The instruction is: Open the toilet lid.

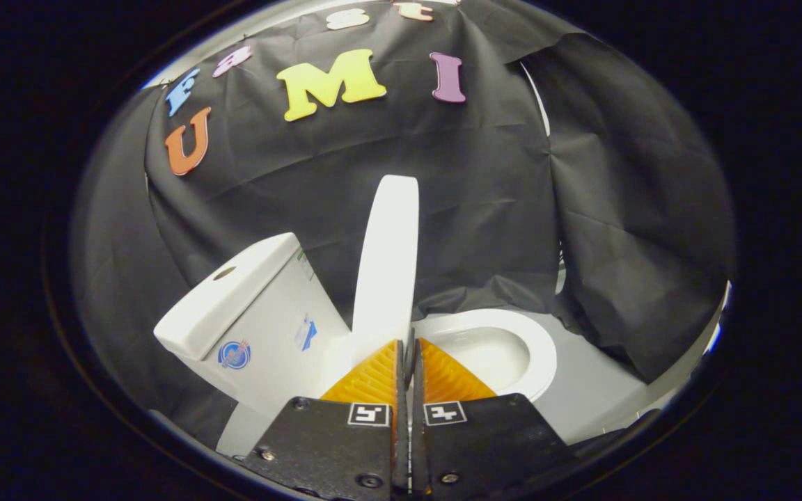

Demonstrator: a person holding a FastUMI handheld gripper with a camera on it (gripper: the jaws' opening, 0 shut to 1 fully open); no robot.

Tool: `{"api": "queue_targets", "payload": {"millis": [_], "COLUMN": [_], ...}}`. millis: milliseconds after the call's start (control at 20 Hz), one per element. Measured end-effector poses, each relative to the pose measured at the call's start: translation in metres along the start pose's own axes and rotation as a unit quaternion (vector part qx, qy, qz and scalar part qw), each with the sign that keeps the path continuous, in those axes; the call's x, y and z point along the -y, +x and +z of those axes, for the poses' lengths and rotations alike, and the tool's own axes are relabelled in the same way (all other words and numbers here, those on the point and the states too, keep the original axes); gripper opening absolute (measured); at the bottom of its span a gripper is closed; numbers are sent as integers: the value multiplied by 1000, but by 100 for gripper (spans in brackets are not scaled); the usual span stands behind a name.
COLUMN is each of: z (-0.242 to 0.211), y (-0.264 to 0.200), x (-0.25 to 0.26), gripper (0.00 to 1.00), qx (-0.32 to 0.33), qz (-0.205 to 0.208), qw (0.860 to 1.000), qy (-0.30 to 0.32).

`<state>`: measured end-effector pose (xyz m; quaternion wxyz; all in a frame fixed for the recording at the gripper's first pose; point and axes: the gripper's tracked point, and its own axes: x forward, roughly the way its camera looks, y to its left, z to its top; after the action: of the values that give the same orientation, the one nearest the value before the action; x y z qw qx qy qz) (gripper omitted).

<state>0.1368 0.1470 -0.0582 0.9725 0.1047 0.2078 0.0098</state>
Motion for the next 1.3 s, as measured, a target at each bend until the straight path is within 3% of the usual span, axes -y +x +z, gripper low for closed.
{"api": "queue_targets", "payload": {"millis": [1300], "z": [0], "y": [-6], "x": [-66], "gripper": [7], "qx": [35], "qz": [-22], "qw": [993], "qy": [-112]}}
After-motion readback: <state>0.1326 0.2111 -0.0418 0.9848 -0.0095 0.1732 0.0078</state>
